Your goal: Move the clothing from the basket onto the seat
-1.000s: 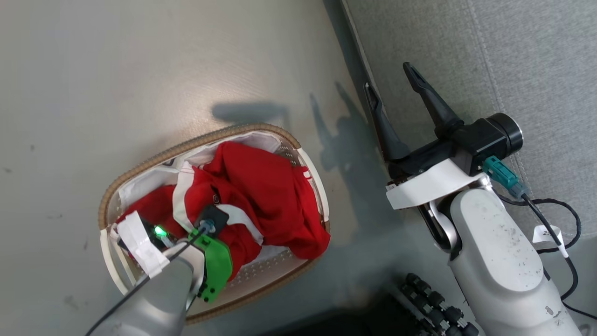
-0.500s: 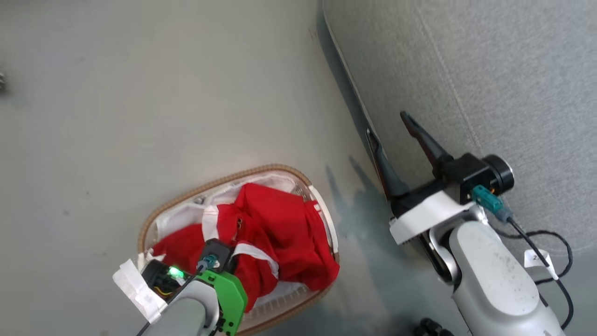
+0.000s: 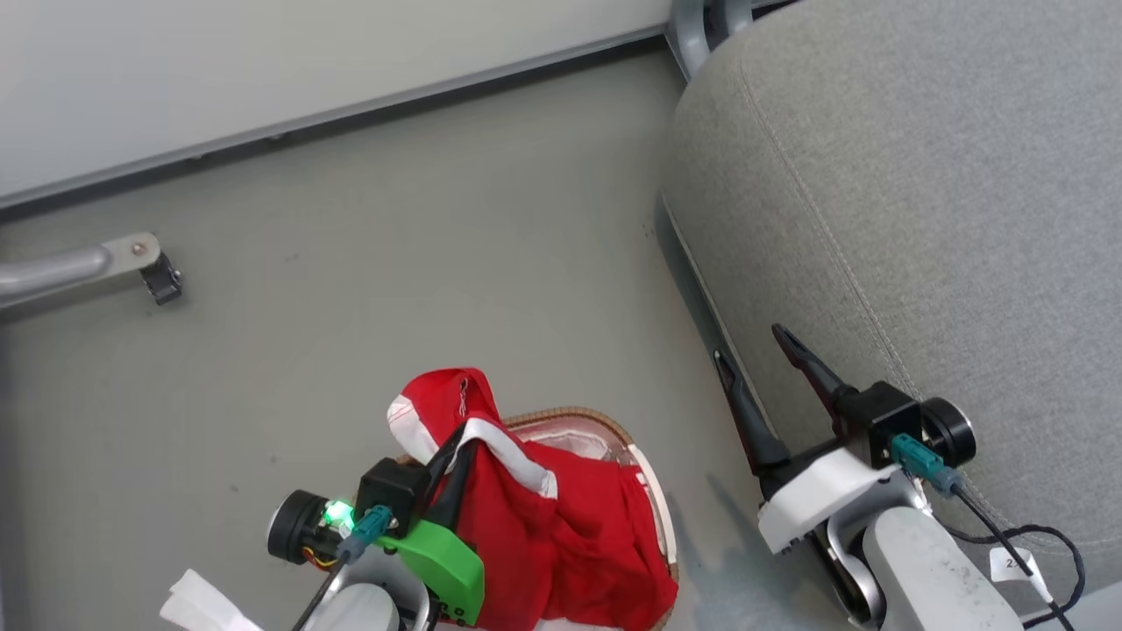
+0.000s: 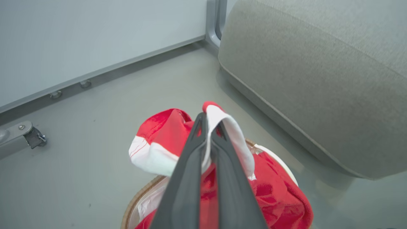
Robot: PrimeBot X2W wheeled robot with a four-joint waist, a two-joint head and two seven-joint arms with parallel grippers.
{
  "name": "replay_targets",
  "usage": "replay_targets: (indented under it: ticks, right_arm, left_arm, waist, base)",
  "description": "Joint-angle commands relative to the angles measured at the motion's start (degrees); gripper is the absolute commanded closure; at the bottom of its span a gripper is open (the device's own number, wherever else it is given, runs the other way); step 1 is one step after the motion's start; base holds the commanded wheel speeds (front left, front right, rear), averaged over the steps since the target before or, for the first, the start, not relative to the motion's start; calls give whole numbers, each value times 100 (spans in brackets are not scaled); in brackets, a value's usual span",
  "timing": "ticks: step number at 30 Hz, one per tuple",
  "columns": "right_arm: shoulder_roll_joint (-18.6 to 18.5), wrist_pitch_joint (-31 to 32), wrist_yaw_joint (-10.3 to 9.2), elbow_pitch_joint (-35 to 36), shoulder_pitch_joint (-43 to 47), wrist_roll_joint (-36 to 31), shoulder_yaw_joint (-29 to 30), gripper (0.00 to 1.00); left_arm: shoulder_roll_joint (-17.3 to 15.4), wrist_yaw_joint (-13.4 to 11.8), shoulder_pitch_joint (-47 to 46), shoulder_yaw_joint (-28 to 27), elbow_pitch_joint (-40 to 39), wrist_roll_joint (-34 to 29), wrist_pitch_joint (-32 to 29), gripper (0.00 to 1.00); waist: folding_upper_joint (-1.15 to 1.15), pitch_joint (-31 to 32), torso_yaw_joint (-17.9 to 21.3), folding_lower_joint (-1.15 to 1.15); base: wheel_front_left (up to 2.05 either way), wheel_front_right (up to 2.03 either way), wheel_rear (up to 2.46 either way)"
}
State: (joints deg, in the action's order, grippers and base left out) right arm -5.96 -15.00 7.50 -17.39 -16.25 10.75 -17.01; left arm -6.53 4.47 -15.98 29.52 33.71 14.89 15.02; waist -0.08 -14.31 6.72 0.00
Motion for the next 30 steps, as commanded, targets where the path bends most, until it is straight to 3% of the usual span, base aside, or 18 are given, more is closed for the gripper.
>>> replay_targets:
  ticks: [1,13,22,30]
  right_arm:
    - [-22,-25,-2,-53,184,39,-3,0]
    - [2,-25,-2,-153,559,57,-51,0]
    - [13,-25,-2,-195,601,97,-402,0]
    - [28,-25,-2,14,3,194,-1348,0]
  left_arm:
    - [14,37,205,-151,-271,-18,21,100]
    - [281,249,145,-1032,-2142,-354,22,100]
    - [344,296,-311,-1164,-2568,-396,21,100]
    - [359,301,-400,-932,-2534,-382,21,100]
  waist:
    - [8,727,-380,0]
    - [8,1260,-376,0]
    - [8,1291,-330,0]
    - [8,1289,-394,0]
  base:
    - [0,0,0]
    - [0,0,0]
    - [0,0,0]
    - [0,0,0]
